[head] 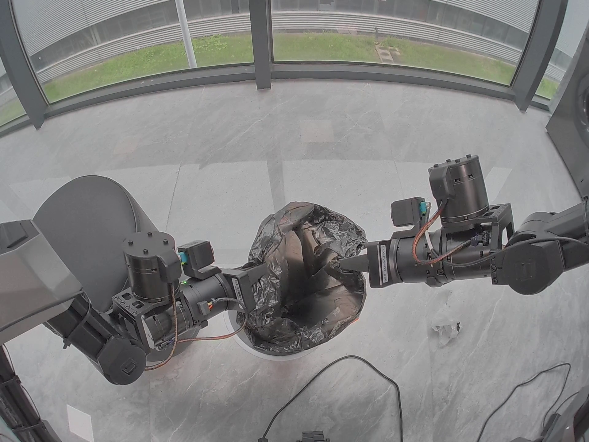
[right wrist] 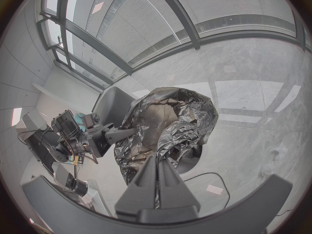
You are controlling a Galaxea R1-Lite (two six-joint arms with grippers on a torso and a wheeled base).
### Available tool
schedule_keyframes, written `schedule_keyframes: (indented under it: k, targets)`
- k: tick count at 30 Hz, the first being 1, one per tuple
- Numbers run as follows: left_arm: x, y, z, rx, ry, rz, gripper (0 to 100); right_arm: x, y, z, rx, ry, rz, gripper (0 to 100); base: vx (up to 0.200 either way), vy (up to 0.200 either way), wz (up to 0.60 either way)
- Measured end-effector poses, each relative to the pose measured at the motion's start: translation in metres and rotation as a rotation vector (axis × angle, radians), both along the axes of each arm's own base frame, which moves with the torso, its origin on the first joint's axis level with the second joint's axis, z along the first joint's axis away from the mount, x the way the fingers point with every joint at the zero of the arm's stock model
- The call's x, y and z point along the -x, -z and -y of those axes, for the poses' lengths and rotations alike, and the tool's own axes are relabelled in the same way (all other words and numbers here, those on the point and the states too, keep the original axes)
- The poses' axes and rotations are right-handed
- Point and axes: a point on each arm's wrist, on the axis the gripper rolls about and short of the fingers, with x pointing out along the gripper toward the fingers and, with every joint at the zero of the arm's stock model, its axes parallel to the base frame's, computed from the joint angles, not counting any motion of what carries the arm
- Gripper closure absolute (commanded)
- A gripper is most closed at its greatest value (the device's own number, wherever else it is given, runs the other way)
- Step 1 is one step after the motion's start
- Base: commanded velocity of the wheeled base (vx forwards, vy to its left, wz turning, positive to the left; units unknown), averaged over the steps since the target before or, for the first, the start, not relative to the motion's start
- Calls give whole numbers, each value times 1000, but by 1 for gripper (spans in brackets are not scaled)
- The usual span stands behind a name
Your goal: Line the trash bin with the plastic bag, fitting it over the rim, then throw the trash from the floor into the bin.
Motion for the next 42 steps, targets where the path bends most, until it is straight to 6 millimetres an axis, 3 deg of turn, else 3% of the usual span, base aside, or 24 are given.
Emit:
schedule_keyframes:
  k: [6,16,23,30,42]
  targets:
    - [-4,22,-1,-122,-56,-76,100,-11,10,-4,20,14,-15,100,0,0,0]
    - [-20,38,6,-240,-100,-117,100,-25,21,-17,38,22,-17,100,0,0,0]
    - [-41,33,8,-273,-165,-94,100,-30,34,-25,60,8,-37,100,0,0,0]
    - [-62,32,-8,-282,-252,-82,100,-32,44,-31,86,18,-49,100,0,0,0]
    - [-68,51,-15,-360,-253,-109,100,-39,55,-33,134,88,-46,100,0,0,0]
